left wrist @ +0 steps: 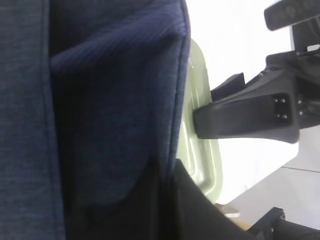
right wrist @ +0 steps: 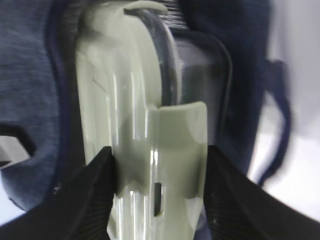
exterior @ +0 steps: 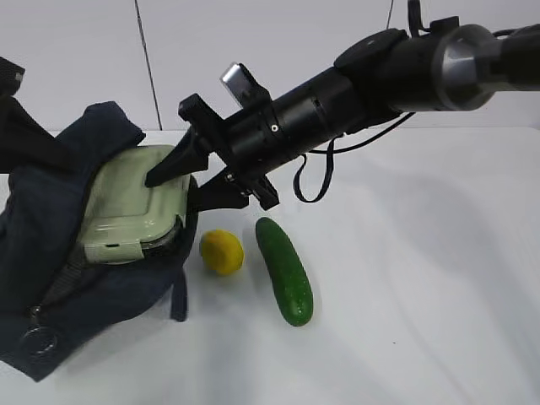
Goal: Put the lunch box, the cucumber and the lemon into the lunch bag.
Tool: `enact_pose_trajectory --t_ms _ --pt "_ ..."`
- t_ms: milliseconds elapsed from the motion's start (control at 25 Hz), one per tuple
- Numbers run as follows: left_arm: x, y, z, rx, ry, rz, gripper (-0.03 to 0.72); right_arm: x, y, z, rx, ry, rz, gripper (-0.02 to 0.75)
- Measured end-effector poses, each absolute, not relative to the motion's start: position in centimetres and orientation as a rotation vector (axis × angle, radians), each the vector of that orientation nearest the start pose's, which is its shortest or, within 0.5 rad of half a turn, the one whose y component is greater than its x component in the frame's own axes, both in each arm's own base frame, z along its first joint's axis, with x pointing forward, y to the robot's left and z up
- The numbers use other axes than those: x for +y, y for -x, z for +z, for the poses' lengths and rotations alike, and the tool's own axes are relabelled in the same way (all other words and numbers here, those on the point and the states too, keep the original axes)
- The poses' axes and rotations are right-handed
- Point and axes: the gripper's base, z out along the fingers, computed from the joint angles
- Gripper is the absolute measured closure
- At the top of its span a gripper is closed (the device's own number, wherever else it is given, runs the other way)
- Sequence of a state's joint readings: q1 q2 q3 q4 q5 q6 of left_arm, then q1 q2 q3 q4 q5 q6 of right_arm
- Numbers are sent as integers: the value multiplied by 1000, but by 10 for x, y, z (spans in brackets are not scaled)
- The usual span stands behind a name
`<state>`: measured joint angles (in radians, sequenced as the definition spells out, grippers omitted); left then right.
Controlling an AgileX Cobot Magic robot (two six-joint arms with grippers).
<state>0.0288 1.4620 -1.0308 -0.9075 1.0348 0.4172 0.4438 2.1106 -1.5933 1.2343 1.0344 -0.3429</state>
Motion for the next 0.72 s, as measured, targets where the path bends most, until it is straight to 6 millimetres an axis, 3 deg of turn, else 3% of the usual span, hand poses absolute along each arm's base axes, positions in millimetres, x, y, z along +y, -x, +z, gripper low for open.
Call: enact_pose_trajectory --t_ms 240,720 --pt "-55 -280 284 2593 32 -1063 694 270 -374 230 2612 278 1537 347" --pt "-56 -277 284 2612 17 -1089 694 300 -360 220 2589 410 1442 347"
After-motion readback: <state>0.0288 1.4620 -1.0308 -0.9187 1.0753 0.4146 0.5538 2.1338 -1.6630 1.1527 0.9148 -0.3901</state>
